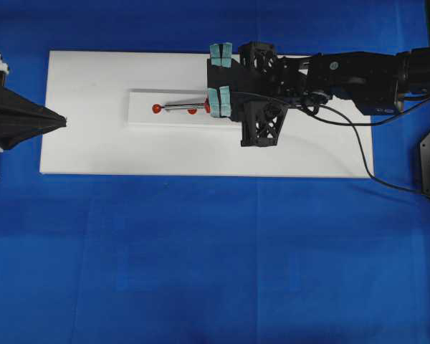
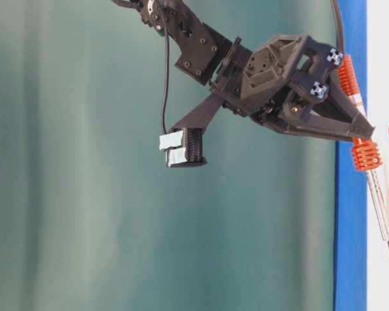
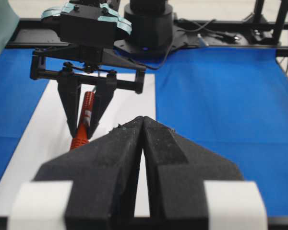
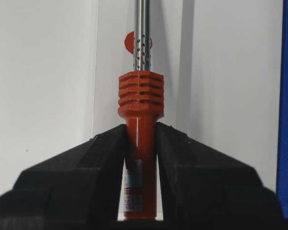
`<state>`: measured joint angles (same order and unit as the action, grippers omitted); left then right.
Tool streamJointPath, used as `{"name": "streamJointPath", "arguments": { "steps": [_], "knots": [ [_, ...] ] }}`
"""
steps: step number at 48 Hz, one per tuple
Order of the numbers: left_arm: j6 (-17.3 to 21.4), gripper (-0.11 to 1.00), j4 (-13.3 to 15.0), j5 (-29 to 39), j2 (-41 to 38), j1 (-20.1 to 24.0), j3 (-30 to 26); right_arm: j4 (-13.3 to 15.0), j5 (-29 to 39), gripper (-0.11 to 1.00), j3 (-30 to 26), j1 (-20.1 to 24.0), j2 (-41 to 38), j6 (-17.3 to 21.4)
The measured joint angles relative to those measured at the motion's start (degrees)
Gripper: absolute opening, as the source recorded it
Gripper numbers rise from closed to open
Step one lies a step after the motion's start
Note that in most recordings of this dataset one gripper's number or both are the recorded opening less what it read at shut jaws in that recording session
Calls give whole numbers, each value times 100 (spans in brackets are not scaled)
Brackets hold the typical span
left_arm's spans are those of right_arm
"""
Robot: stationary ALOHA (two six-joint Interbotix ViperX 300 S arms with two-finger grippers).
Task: Touch the tip of the soldering iron to the mark.
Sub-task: 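Raise the iron off the strip and shift it right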
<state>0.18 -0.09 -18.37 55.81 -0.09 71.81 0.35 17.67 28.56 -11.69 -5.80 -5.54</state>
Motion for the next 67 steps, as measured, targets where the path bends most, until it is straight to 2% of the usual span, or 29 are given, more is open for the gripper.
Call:
{"name": "streamJointPath", "arguments": {
  "steps": [52,67],
  "knots": [
    [0,0,0,0,18,0,0,0,79,6,-9,18,9,97],
    [-18,0,0,0,26,0,0,26,624,6,-246,-79,738,97]
  ]
}}
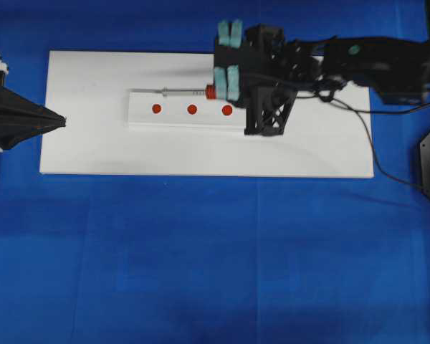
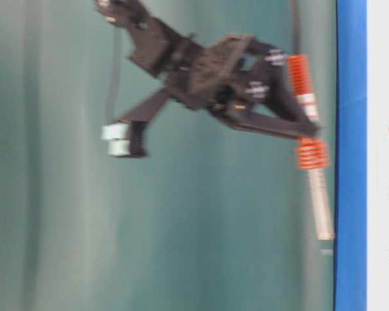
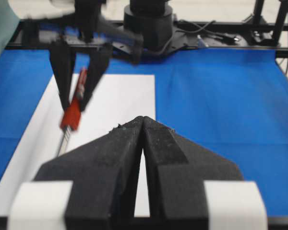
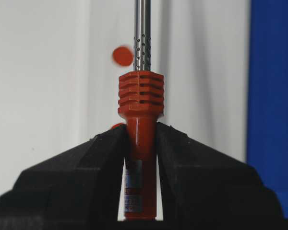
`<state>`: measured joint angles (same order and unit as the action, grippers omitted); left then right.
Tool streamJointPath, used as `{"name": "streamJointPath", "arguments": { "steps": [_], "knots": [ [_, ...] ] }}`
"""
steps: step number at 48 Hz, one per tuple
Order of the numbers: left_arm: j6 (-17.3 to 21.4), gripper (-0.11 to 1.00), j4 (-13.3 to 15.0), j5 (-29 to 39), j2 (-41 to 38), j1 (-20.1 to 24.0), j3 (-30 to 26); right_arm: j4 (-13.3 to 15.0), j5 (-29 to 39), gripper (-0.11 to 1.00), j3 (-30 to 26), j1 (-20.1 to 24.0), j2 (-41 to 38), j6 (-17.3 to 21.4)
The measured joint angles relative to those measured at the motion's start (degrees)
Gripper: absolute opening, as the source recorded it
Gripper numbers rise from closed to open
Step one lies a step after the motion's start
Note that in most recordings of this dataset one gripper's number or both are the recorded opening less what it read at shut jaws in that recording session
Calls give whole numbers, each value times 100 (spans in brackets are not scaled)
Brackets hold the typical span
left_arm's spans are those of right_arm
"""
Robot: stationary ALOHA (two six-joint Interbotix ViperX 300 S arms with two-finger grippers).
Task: Touch the tip of the soldering iron to the mark.
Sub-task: 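Raise the iron off the strip and shift it right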
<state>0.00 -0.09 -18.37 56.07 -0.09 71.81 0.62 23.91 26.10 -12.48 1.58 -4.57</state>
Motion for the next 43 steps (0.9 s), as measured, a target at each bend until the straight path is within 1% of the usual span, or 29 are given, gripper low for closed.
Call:
{"name": "streamJointPath", "arguments": {
  "steps": [11,30,37,43],
  "knots": [
    [-18,0,0,0,0,0,0,88,237,6,-123,-9,501,9],
    [-35,0,0,0,0,0,0,97,325,6,-105,-26,510,18],
    [-35,0,9,-9,0,0,0,97,413,6,123,-79,677,9],
    [-35,0,0,-9,0,0,0,97,439,6,431,-105,949,9]
  ]
}}
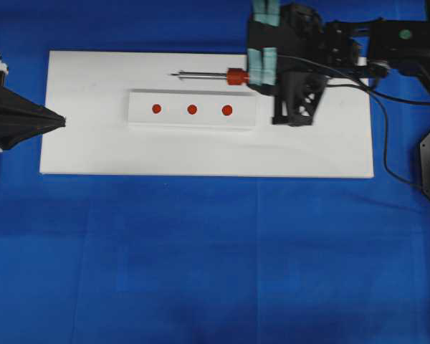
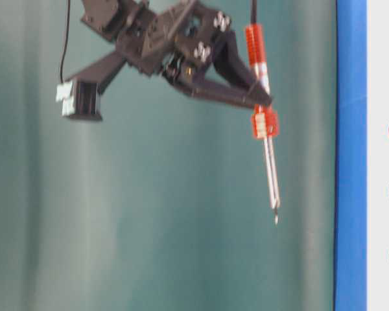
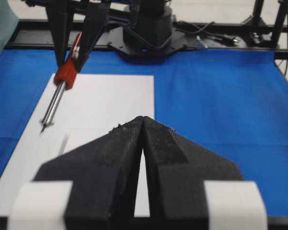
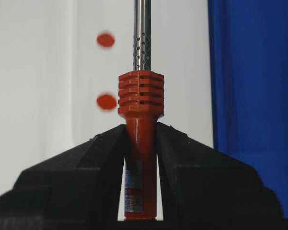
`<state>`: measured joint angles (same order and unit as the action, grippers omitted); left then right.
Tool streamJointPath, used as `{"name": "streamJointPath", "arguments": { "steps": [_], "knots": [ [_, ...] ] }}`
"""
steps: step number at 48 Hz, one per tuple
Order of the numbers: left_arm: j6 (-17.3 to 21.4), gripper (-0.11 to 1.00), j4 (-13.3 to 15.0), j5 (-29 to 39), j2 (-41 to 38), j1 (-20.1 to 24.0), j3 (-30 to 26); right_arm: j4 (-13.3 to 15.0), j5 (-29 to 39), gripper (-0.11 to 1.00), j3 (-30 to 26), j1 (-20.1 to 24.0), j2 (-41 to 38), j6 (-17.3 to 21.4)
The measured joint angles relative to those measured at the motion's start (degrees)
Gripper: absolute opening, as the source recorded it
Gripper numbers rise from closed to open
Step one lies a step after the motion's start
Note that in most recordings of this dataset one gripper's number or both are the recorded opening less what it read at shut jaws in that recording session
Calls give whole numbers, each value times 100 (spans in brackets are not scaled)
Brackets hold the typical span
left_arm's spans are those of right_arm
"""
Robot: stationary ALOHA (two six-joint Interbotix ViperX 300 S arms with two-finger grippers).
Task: Touch the tip of the soldering iron to the mark.
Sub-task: 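Raise the iron off the strip and shift it right, then lower the iron tip onto the red dot again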
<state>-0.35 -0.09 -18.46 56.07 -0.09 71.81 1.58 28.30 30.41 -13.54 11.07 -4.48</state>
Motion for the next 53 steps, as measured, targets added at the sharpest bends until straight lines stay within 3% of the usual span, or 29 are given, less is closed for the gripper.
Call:
{"name": "streamJointPath", "arguments": {
  "steps": [16,53],
  "knots": [
    [0,0,9,0,-9,0,0,-9,26,6,668,-44,747,-9],
    [-9,0,0,0,-18,0,0,0,35,6,686,-53,782,-9]
  ]
}}
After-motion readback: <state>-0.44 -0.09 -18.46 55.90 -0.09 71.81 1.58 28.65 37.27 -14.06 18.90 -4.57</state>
